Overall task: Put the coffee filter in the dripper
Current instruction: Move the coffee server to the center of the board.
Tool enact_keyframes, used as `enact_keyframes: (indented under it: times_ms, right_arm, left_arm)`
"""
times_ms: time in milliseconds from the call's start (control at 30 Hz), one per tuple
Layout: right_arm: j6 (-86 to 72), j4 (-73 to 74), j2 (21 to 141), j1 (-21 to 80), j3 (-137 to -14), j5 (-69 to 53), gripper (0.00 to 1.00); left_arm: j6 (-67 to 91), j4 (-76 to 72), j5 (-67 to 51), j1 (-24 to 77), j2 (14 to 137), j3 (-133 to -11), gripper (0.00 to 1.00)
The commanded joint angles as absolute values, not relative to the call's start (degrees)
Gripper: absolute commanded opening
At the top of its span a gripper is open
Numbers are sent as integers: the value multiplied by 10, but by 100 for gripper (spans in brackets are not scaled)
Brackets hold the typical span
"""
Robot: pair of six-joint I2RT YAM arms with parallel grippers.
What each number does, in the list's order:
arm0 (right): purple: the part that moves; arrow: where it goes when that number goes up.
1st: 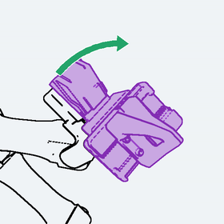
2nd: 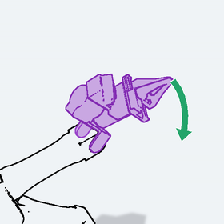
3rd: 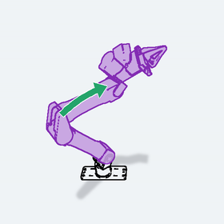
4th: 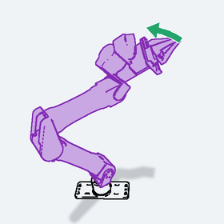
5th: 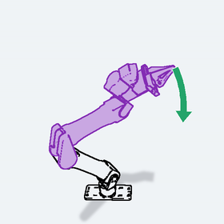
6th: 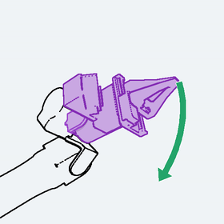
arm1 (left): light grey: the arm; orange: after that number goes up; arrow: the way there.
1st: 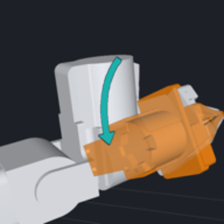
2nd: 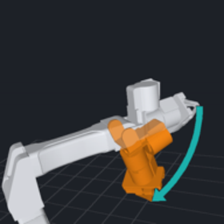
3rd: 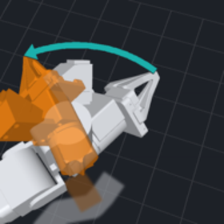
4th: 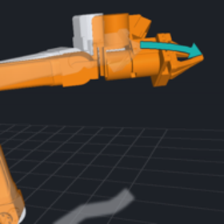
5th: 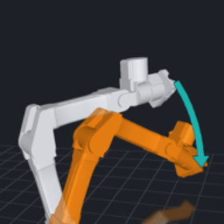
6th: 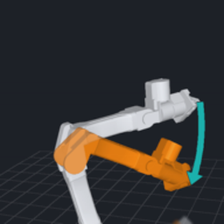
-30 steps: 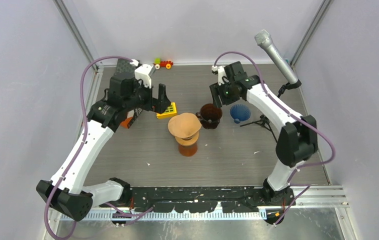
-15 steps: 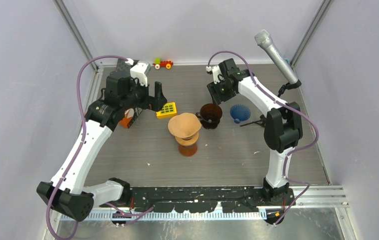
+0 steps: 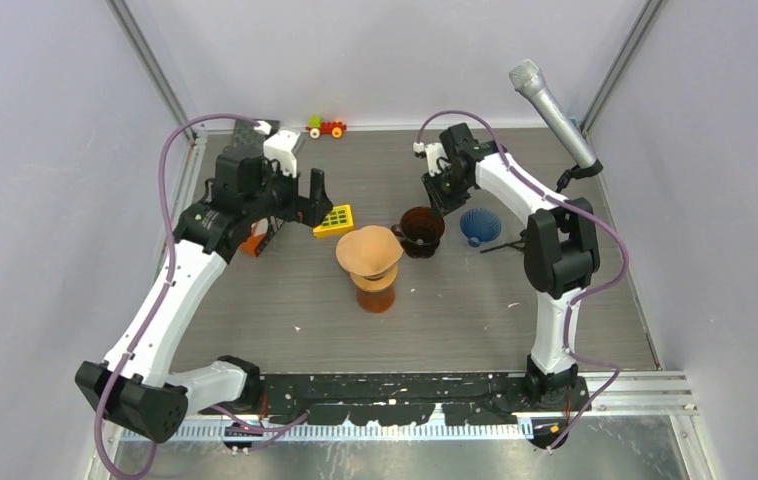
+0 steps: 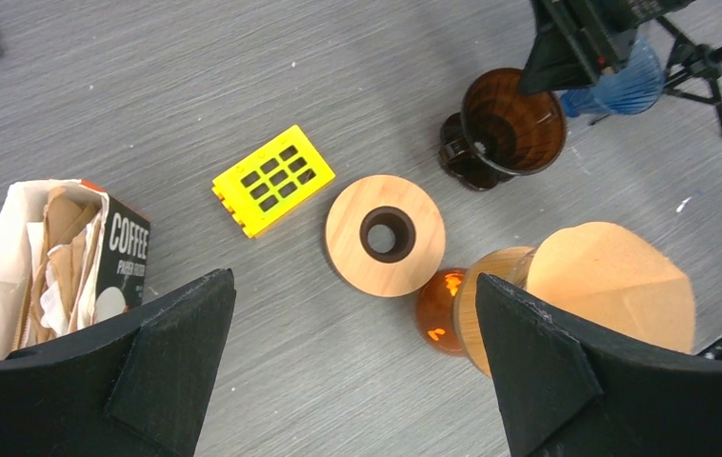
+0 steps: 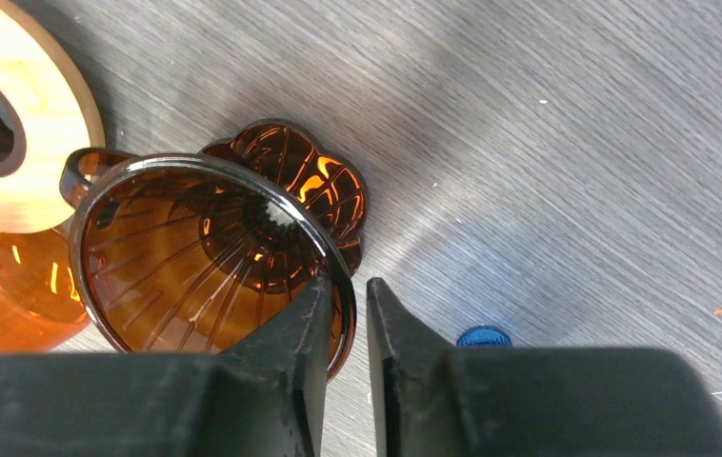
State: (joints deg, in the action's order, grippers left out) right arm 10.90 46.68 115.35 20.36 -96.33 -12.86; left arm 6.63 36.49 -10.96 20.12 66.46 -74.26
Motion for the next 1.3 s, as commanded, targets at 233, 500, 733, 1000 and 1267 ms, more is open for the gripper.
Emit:
enact_keyframes:
  times_ms: [233, 500, 733, 1000, 1267]
  right_arm:
    - [109, 480, 1104, 192, -917, -179, 3]
    - [112, 480, 1021, 192, -821, -190, 1]
    - [119, 471, 959, 191, -736, -175, 3]
    - [120, 475, 932, 192, -694, -175, 13]
    - [123, 487, 915, 192, -684, -176, 26]
  left_arm:
    - [-18, 321, -56, 188, 694, -700, 100]
    - [-43, 334, -77, 186, 751, -681, 100]
    - [-28, 342, -117, 185, 825, -674, 96]
    - [-3, 328, -143, 196, 918, -687, 90]
    - [25, 325, -142, 210, 999, -713, 88]
